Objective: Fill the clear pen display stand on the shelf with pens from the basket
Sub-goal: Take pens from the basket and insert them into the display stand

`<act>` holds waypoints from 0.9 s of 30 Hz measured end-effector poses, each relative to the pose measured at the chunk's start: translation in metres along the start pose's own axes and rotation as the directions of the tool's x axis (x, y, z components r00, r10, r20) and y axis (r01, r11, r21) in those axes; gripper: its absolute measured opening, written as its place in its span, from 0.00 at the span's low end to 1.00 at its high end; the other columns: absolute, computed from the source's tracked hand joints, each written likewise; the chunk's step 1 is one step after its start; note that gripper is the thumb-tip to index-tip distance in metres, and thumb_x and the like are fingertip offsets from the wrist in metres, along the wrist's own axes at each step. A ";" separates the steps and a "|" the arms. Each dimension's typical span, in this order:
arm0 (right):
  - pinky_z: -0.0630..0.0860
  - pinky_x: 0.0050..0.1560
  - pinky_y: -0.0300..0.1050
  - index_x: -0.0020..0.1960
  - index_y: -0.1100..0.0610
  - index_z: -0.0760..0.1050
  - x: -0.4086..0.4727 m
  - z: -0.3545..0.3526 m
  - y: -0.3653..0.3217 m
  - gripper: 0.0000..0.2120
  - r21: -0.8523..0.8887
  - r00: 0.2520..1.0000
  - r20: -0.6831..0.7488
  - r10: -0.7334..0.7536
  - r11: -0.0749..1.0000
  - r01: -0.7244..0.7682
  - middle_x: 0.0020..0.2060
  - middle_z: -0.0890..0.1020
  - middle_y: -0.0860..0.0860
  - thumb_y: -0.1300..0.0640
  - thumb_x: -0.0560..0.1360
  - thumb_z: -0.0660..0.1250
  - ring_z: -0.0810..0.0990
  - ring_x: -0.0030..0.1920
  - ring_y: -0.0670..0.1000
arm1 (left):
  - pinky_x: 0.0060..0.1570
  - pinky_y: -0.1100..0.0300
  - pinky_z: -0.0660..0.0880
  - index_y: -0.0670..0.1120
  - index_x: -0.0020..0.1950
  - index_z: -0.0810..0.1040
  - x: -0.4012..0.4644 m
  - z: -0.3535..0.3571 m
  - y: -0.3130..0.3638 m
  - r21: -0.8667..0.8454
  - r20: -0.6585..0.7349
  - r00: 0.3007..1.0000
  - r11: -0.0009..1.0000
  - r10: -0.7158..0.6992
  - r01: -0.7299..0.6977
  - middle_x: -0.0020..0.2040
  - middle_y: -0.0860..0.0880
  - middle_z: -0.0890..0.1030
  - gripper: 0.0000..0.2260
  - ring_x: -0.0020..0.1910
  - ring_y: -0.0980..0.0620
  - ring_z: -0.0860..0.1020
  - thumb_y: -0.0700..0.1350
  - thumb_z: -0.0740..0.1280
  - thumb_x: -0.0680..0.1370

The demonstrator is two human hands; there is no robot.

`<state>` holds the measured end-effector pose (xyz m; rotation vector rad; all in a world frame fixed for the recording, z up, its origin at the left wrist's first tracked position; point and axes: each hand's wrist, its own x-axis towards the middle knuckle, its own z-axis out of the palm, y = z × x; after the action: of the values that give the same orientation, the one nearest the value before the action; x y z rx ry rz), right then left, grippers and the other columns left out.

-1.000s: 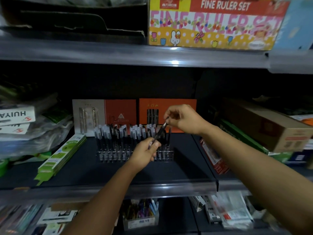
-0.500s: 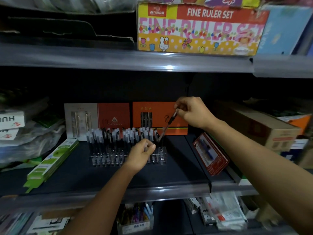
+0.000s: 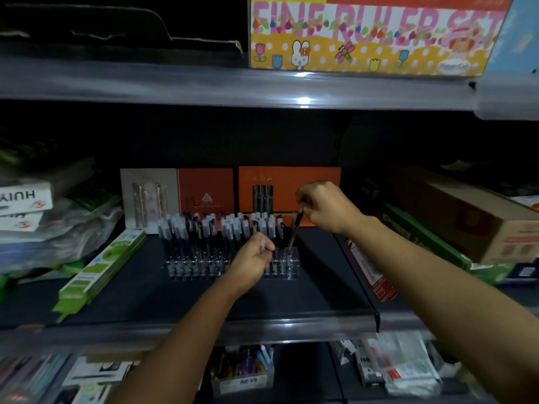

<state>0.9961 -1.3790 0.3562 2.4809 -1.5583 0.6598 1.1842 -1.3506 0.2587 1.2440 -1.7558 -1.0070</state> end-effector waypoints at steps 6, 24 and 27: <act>0.76 0.41 0.50 0.45 0.59 0.77 0.006 -0.001 0.000 0.06 -0.020 1.000 0.024 -0.021 1.000 0.021 0.39 0.80 0.54 0.65 0.71 0.63 0.78 0.41 0.57 | 0.37 0.63 0.66 0.49 0.43 0.67 0.003 0.002 -0.001 -0.051 0.009 1.000 0.999 -0.003 0.004 0.39 0.48 0.69 0.14 0.35 0.54 0.67 0.30 0.52 0.77; 0.73 0.41 0.46 0.52 0.59 0.78 0.005 0.021 -0.010 0.08 -0.015 0.974 0.226 -0.013 1.000 0.016 0.40 0.77 0.50 0.66 0.74 0.64 0.78 0.44 0.53 | 0.38 0.68 0.73 0.48 0.44 0.70 -0.002 0.001 -0.009 -0.089 0.015 0.994 0.990 0.109 -0.107 0.42 0.47 0.75 0.13 0.39 0.54 0.74 0.30 0.58 0.77; 0.77 0.43 0.50 0.52 0.60 0.76 0.005 0.027 -0.012 0.08 -0.004 0.975 0.223 -0.014 1.000 0.015 0.41 0.79 0.53 0.66 0.74 0.65 0.78 0.44 0.55 | 0.38 0.65 0.74 0.46 0.43 0.72 -0.005 -0.001 -0.006 -0.141 -0.007 0.995 0.985 0.103 -0.103 0.39 0.47 0.76 0.11 0.37 0.53 0.75 0.30 0.62 0.76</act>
<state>1.0167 -1.3871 0.3358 2.6367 -1.6079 0.3845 1.1886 -1.3477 0.2528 1.0542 -1.6999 -1.0517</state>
